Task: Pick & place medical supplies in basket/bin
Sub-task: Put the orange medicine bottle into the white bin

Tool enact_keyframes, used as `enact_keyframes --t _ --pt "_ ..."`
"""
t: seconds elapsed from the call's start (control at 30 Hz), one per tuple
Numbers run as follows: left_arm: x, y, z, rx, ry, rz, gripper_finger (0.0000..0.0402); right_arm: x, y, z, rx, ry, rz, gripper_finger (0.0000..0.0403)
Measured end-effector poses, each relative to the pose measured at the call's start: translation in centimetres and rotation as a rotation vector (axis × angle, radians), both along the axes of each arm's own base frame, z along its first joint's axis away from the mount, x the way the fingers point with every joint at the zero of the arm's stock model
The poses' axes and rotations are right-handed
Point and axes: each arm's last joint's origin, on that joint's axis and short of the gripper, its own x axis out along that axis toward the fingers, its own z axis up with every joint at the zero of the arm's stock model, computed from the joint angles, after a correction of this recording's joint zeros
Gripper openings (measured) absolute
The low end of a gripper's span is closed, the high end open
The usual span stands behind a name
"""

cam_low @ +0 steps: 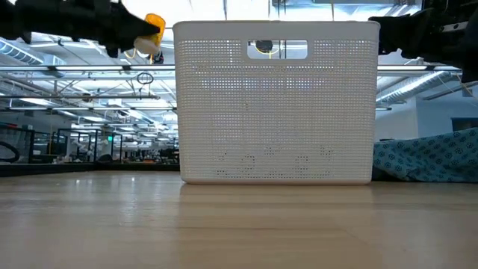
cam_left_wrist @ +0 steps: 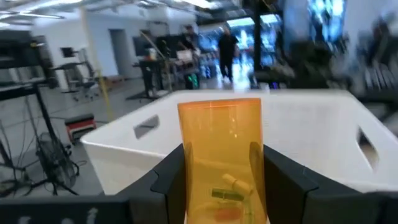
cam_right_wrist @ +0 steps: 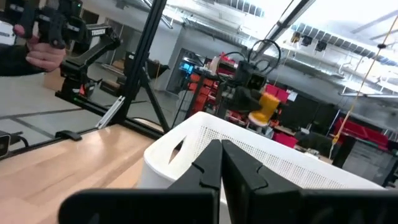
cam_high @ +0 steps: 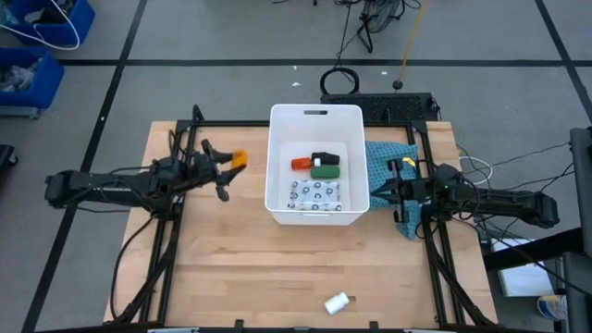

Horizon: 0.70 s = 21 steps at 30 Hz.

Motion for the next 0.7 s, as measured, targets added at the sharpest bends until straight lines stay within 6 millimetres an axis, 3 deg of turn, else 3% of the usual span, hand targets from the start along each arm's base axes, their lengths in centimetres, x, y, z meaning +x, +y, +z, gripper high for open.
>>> enact_keyframes --t 0.17,0.3,0.5,0.6,0.7 --pt "0.8 1.2 2.2 -0.062 -0.086 0.05 0.016 0.0 0.0 0.0 -0.009 -0.002 -0.003 0.0" --pt "3.4 2.2 5.7 -0.01 -0.044 0.011 0.0152 0.0 0.0 0.0 -0.001 0.001 -0.003 0.0" --pt "11.1 5.0 11.5 0.066 0.2 -0.058 0.0153 0.0 0.0 0.0 -0.016 0.0 -0.006 0.0" --pt "15.8 6.7 11.9 0.065 0.404 -0.128 0.0153 0.0 0.0 0.0 -0.025 -0.005 -0.008 0.0" --pt "20.0 8.5 10.5 0.017 0.6 -0.19 0.0153 0.0 0.0 0.0 -0.028 -0.007 -0.009 0.0"
